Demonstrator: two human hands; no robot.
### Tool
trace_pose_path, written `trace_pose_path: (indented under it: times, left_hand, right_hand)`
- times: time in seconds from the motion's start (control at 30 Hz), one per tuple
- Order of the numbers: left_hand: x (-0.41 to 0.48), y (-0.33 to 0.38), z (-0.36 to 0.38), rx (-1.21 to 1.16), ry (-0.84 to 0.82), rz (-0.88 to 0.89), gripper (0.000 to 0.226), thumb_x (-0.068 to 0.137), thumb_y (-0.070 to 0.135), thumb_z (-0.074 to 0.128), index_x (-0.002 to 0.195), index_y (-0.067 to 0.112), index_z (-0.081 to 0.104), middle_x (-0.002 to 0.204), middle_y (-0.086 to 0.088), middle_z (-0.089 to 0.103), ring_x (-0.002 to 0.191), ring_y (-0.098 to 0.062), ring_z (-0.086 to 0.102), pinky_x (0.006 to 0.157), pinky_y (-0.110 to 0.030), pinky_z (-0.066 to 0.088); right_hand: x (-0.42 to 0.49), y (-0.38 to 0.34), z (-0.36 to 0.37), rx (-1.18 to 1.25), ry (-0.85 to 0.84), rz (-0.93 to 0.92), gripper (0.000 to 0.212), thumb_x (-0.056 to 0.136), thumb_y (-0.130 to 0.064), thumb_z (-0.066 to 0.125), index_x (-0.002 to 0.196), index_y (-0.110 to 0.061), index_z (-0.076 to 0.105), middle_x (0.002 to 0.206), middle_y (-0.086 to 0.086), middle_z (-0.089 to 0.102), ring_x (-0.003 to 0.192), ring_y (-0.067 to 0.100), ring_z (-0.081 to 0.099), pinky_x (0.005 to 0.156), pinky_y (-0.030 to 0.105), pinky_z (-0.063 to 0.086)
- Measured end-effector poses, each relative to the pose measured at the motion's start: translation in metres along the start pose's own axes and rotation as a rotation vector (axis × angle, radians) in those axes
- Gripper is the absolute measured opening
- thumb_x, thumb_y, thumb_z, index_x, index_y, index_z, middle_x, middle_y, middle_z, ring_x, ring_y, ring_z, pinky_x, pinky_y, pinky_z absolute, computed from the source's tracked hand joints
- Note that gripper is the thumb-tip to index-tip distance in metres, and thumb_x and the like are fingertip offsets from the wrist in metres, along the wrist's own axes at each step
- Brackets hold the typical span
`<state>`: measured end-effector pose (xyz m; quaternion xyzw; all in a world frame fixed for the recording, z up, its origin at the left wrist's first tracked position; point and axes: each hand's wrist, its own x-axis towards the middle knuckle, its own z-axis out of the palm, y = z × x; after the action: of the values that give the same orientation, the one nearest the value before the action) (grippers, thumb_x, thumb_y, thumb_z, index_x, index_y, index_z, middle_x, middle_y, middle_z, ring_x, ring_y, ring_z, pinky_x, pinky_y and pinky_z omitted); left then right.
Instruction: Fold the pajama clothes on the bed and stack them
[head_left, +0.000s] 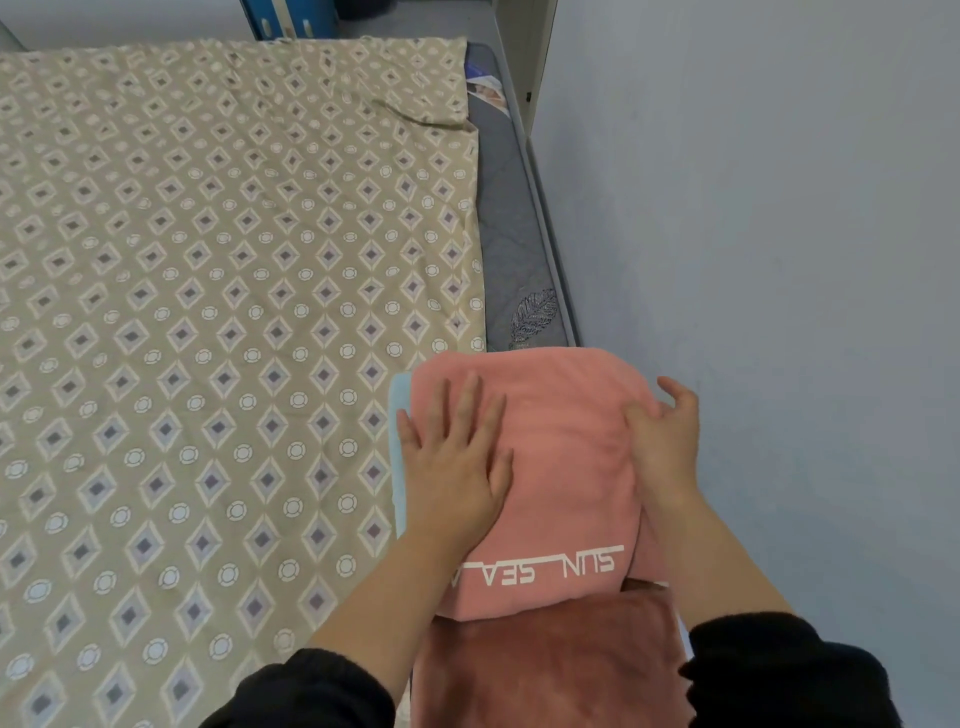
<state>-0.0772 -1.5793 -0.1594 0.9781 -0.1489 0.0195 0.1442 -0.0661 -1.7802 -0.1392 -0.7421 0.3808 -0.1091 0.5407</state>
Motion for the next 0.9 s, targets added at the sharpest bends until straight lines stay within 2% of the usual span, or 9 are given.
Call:
trace_pose_path:
  times: [0.17, 0.3, 0.4, 0.47, 0.53, 0.6, 0.7, 0.8, 0.9]
  left_hand:
    - [0.005, -0.004, 0.007, 0.032, -0.078, -0.003, 0.060, 0.091, 0.047, 0.032, 0.143, 0.022, 0.046, 0.153, -0.004, 0.036, 0.144, -0.031, 0.025, 0.107, -0.066, 0.021]
    - [0.004, -0.002, 0.007, 0.026, -0.121, -0.058, 0.061, 0.091, 0.046, 0.031, 0.143, 0.019, 0.046, 0.152, -0.006, 0.038, 0.143, -0.033, 0.027, 0.105, -0.068, 0.022]
    - [0.004, -0.002, 0.008, 0.023, -0.114, -0.066, 0.060, 0.090, 0.044, 0.032, 0.142, 0.018, 0.046, 0.151, -0.005, 0.041, 0.143, -0.032, 0.029, 0.105, -0.067, 0.024]
    - [0.003, -0.002, 0.009, 0.029, -0.116, -0.062, 0.060, 0.091, 0.044, 0.031, 0.142, 0.017, 0.046, 0.150, -0.005, 0.042, 0.142, -0.032, 0.030, 0.105, -0.067, 0.025]
    - [0.004, -0.003, 0.010, 0.034, -0.120, -0.064, 0.060, 0.090, 0.042, 0.031, 0.142, 0.015, 0.047, 0.149, -0.005, 0.043, 0.142, -0.031, 0.031, 0.105, -0.066, 0.026]
    - [0.006, -0.003, 0.011, 0.034, -0.141, -0.074, 0.062, 0.090, 0.039, 0.028, 0.143, 0.012, 0.045, 0.151, -0.005, 0.040, 0.144, -0.029, 0.028, 0.107, -0.065, 0.024]
    - [0.008, -0.001, 0.016, 0.058, -0.184, -0.085, 0.066, 0.091, 0.039, 0.017, 0.149, 0.013, 0.034, 0.157, -0.002, 0.028, 0.148, -0.025, 0.014, 0.112, -0.063, 0.012]
    - [0.008, -0.003, 0.020, 0.079, -0.216, -0.088, 0.067, 0.091, 0.040, 0.011, 0.152, 0.015, 0.025, 0.160, 0.000, 0.019, 0.149, -0.023, 0.004, 0.113, -0.061, 0.004]
    - [0.008, -0.006, 0.019, 0.067, -0.236, -0.066, 0.062, 0.095, 0.039, 0.018, 0.153, 0.018, 0.019, 0.162, 0.001, 0.010, 0.149, -0.022, -0.007, 0.113, -0.060, -0.003]
  right_hand:
    - [0.019, -0.007, -0.002, -0.105, 0.095, -0.209, 0.041, 0.084, 0.003, 0.057, 0.122, -0.012, 0.053, 0.071, -0.009, 0.041, 0.062, -0.001, 0.045, 0.068, 0.005, 0.039]
    - [0.020, -0.007, 0.004, -0.118, 0.151, -0.063, 0.039, 0.091, -0.003, 0.049, 0.129, -0.009, 0.048, 0.083, -0.004, 0.051, 0.081, 0.013, 0.050, 0.092, 0.031, 0.043]
    - [0.007, -0.015, 0.005, -0.159, 0.190, -0.481, 0.040, 0.089, -0.008, 0.044, 0.129, -0.011, 0.047, 0.112, 0.000, 0.048, 0.101, 0.014, 0.048, 0.096, 0.024, 0.037]
    - [-0.010, -0.016, 0.014, -0.314, -0.053, -0.881, 0.043, 0.088, -0.016, 0.041, 0.131, -0.018, 0.047, 0.125, 0.000, 0.049, 0.115, 0.017, 0.046, 0.103, 0.028, 0.031]
    - [-0.015, -0.004, 0.020, -0.734, -0.400, -1.159, 0.047, 0.091, -0.027, 0.038, 0.137, -0.023, 0.046, 0.140, 0.000, 0.049, 0.129, 0.020, 0.043, 0.110, 0.039, 0.028]
    - [0.004, 0.004, 0.016, -1.176, -0.571, -1.014, 0.052, 0.099, -0.035, 0.031, 0.149, -0.022, 0.031, 0.156, 0.000, 0.029, 0.145, 0.017, 0.023, 0.116, 0.047, 0.014]
    - [0.029, -0.003, 0.009, -1.154, -0.354, -0.450, 0.057, 0.101, -0.037, 0.026, 0.152, -0.013, 0.016, 0.161, 0.005, 0.012, 0.148, 0.022, 0.004, 0.116, 0.055, 0.001]
    - [0.004, 0.000, 0.017, -0.981, -0.179, -0.716, 0.058, 0.096, -0.033, 0.030, 0.149, -0.008, 0.025, 0.158, 0.014, 0.018, 0.146, 0.027, 0.013, 0.115, 0.051, -0.002]
    - [-0.028, 0.030, 0.013, -1.081, -0.372, -0.755, 0.056, 0.100, -0.038, 0.028, 0.153, -0.024, 0.017, 0.161, 0.002, 0.014, 0.147, 0.019, 0.009, 0.115, 0.046, -0.005]
